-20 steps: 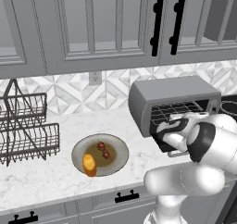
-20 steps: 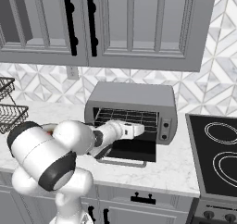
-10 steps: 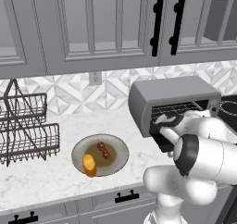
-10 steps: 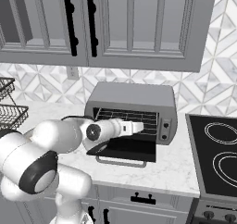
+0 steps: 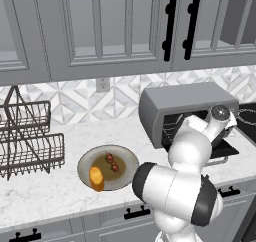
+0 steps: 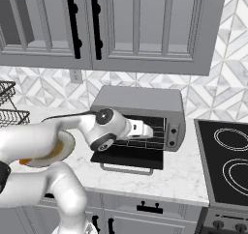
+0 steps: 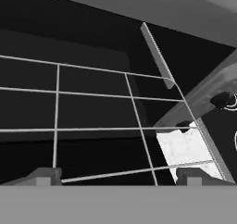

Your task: Pick up the kebab skewer and baguette bread, and place them inside the toaster oven. Close the toaster oven door and start by setting the timer.

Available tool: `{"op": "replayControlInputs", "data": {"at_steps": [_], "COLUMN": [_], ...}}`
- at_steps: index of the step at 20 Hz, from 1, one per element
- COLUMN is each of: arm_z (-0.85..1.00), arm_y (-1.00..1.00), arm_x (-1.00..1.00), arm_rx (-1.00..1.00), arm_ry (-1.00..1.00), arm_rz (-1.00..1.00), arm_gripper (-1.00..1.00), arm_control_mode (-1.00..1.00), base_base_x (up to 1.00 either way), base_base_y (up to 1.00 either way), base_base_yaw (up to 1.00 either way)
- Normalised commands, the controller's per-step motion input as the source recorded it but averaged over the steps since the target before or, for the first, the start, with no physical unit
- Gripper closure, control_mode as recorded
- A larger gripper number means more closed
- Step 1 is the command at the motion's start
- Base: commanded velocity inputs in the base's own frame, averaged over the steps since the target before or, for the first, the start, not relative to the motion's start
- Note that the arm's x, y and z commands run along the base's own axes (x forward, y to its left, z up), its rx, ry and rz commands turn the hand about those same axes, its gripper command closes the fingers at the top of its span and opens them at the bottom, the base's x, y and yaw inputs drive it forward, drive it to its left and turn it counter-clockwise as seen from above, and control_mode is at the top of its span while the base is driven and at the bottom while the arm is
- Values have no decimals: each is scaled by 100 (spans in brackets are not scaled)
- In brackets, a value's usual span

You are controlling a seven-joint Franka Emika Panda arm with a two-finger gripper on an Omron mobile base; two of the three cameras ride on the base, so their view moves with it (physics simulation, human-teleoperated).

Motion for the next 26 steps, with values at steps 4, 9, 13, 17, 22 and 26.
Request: {"op": "replayControlInputs", "data": {"at_steps": [4,9,13,17,22,26], "arm_z": [-35,-59,28,90,80,46], "arm_y": [-9,0,-9,-17,10,36], "arm_x": [-64,-54,-19,-77,-45,-26], "arm_rx": [19,14,19,18,5,0], "arm_ry": [64,54,7,0,-17,-37], "arm_rz": [10,8,0,0,0,0], "arm_gripper": [-100,-100,-100,-100,-100,-100], "arm_control_mode": [-100,-100,-100,-100,-100,-100], "base_base_x": [0,0,0,0,0,0], "base_base_y": [0,0,0,0,0,0], "base_base_yaw": [0,0,0,0,0,0]}}
